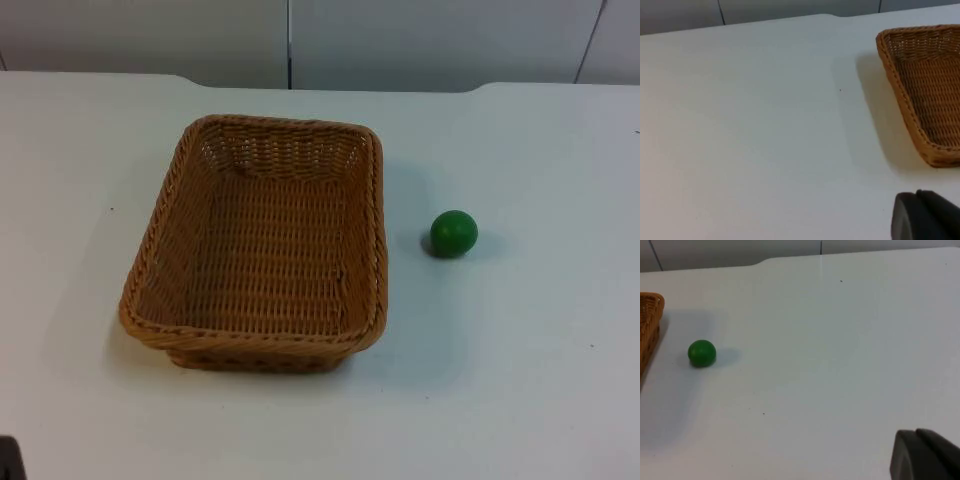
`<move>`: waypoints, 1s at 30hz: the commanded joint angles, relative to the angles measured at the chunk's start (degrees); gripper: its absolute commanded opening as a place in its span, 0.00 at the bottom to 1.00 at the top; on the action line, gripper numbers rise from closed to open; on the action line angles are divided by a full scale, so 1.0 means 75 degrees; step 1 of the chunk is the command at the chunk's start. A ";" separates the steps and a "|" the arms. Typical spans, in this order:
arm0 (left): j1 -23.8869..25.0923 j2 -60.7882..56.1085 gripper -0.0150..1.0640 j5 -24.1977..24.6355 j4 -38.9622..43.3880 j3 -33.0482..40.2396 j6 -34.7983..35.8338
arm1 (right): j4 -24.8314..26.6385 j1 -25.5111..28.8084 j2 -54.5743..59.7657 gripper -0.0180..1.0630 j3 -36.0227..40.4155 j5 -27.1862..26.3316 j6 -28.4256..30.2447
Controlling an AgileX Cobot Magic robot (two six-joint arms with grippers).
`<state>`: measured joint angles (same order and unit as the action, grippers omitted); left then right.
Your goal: Pick up the basket with the left hand and place the ball into the basket with the right hand.
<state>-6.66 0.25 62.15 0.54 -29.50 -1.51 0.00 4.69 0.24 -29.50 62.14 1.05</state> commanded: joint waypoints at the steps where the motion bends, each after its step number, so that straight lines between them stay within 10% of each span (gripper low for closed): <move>1: -0.0040 -0.0033 0.01 -0.0145 -0.0072 -0.0063 0.0025 | 0.0000 0.0063 -0.0032 0.01 0.0043 -0.0045 0.0033; 6: -0.0040 0.1214 0.01 -0.0671 -0.1226 -0.1798 -0.0419 | 0.0000 0.0063 -0.0032 0.01 0.0043 -0.0045 0.0033; 13: -0.0040 0.5090 0.01 0.0708 -0.2804 -0.4039 -0.1335 | 0.0000 0.0063 -0.0032 0.01 0.0043 -0.0045 0.0033; 20: -0.0040 0.8214 0.01 0.1015 -0.4515 -0.4222 -0.2814 | 0.0000 0.0063 -0.0032 0.01 0.0043 -0.0045 0.0033; 30: -0.0040 1.1448 0.13 -0.0365 -0.5122 -0.4222 -0.4201 | 0.0000 0.0063 -0.0032 0.01 0.0043 -0.0045 0.0033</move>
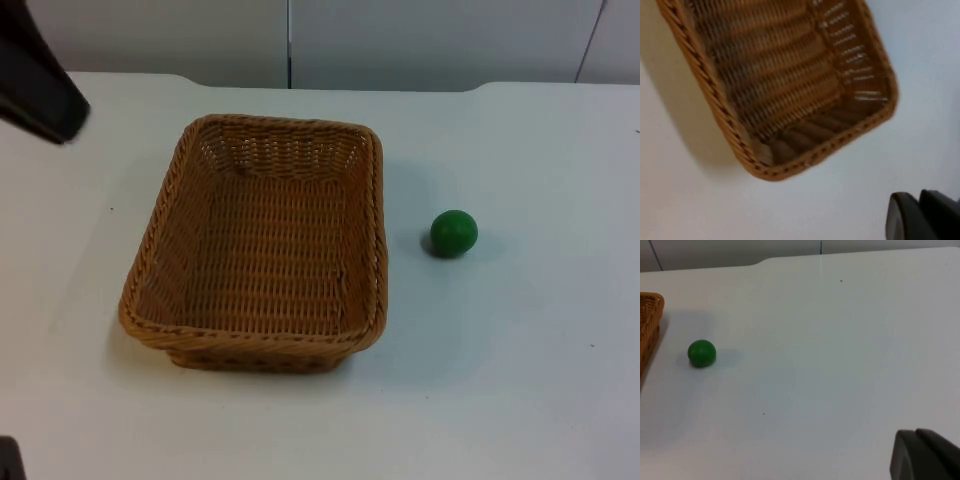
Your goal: Pick up the basket with the left hand and place the ball into the basket with the right hand.
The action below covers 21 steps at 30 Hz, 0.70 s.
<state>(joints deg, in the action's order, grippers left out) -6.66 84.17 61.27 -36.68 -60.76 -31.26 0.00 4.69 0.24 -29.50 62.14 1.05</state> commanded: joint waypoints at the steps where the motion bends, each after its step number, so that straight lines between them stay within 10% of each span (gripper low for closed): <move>1: -0.0040 0.0478 0.18 -0.0536 -0.0126 -0.0068 -0.0236 | 0.0000 0.0063 -0.0032 0.01 0.0043 -0.0045 0.0033; 7: -0.0040 0.1315 0.54 -0.2228 -0.0128 -0.0066 -0.0236 | 0.0000 0.0063 -0.0032 0.01 0.0043 -0.0045 0.0033; 21: -0.0040 0.2361 0.59 -0.3177 0.0161 -0.0782 -0.0475 | 0.0000 0.0063 -0.0032 0.01 0.0043 -0.0045 0.0033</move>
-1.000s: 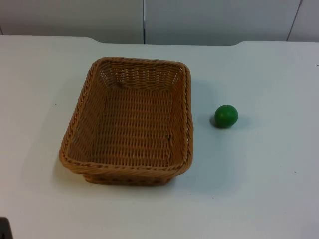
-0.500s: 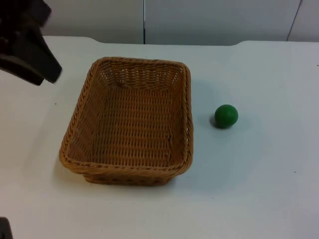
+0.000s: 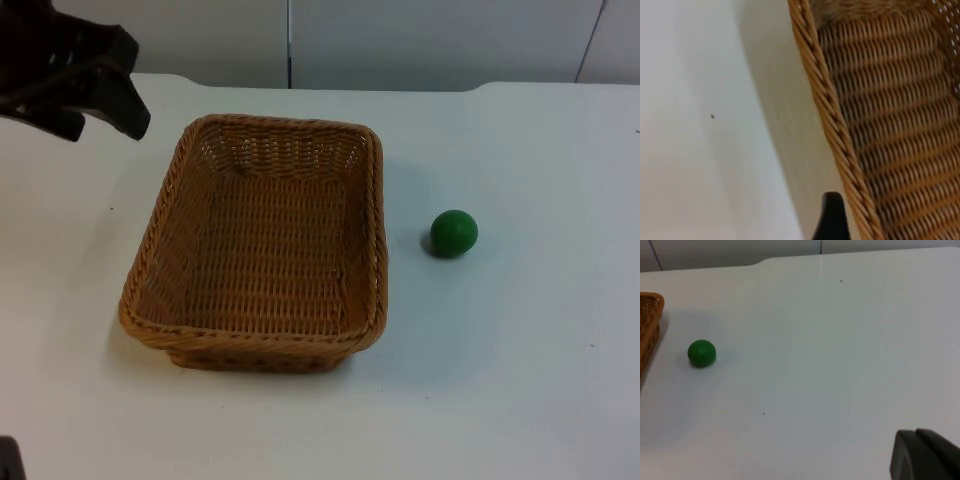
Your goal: Pick up the basket with the left hand and place the ball into the basket with the right hand.
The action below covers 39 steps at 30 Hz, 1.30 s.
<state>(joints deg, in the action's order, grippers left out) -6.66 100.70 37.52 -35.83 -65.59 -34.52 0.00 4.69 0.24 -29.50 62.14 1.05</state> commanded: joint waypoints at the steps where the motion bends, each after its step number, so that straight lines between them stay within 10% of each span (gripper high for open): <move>1: -0.0040 0.0156 0.59 -0.0010 0.0048 -0.0138 -0.0040 | 0.0000 0.0063 -0.0032 0.01 0.0043 -0.0045 0.0033; 39: -0.0507 0.2180 0.59 -0.0631 -0.0975 -0.0509 -0.0949 | 0.0000 0.0063 -0.0032 0.01 0.0043 -0.0045 0.0033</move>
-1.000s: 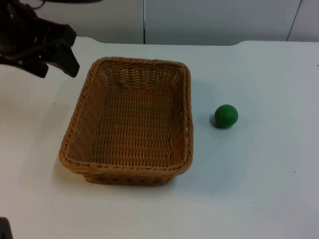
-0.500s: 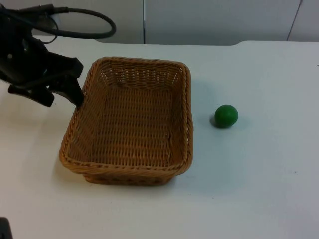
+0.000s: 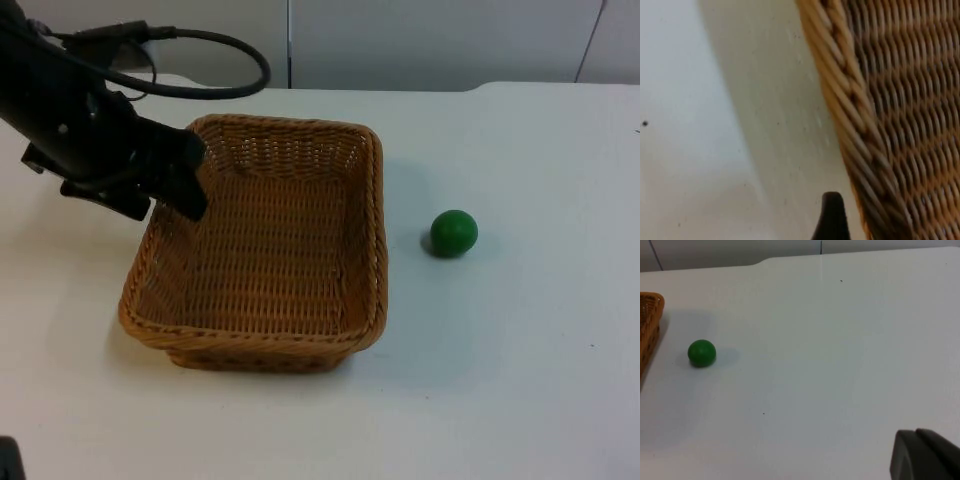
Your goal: Pick up the basket with the left hand and place the ball into the basket with the right hand.
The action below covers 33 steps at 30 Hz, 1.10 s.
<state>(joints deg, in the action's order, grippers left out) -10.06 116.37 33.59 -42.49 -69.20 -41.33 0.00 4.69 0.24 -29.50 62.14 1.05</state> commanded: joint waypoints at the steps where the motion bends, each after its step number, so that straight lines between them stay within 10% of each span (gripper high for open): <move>1: -0.0054 0.0154 0.59 -0.0108 -0.0088 -0.0027 -0.0040 | 0.0000 0.0063 -0.0032 0.01 0.0043 -0.0045 0.0033; 9: -0.0054 0.0533 0.56 -0.0233 -0.0230 -0.0027 -0.0026 | 0.0000 0.0063 -0.0032 0.01 0.0043 -0.0045 0.0033; 16: -0.0054 0.0533 0.01 -0.0764 -0.0606 -0.0027 0.0291 | 0.0000 0.0063 -0.0032 0.01 0.0043 -0.0045 0.0033; 33: 0.0574 -0.0114 0.01 -0.0709 -0.1895 -0.0027 0.0589 | 0.0000 0.0063 -0.0032 0.01 0.0043 -0.0045 0.0033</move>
<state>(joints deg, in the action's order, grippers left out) -6.12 116.91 27.82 -54.66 -69.33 -37.44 0.00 4.69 0.24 -29.50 62.14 1.05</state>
